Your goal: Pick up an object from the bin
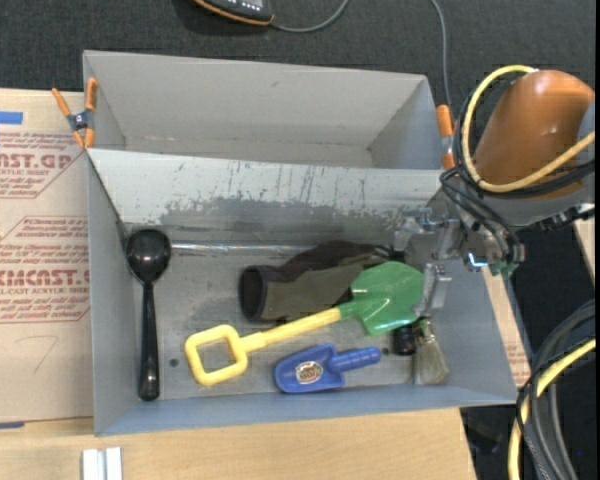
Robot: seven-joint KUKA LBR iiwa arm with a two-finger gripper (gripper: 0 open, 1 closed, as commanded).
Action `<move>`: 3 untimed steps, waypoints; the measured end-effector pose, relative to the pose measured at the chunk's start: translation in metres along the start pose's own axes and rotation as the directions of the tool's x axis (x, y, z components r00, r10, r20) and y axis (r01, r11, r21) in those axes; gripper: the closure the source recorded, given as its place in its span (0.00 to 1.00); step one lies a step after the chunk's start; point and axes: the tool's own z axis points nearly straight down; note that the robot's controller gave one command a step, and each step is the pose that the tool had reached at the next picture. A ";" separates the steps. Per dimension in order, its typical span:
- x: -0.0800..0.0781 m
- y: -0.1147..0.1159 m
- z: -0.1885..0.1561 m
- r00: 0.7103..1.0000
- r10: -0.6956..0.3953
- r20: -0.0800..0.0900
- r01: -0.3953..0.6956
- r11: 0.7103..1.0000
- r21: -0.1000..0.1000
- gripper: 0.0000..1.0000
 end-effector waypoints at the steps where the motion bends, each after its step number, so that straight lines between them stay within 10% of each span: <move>1: 0.000 0.000 0.000 1.000 0.000 0.000 0.000 1.000 0.000 0.00; 2: -0.036 -0.009 -0.011 0.981 -0.194 0.006 0.194 0.981 0.002 0.00; 3: 0.033 0.013 0.082 0.991 -0.131 -0.008 0.131 0.991 -0.004 0.00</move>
Offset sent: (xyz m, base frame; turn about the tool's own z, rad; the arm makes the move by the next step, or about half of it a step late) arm 0.0349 -0.0099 0.0107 -0.1961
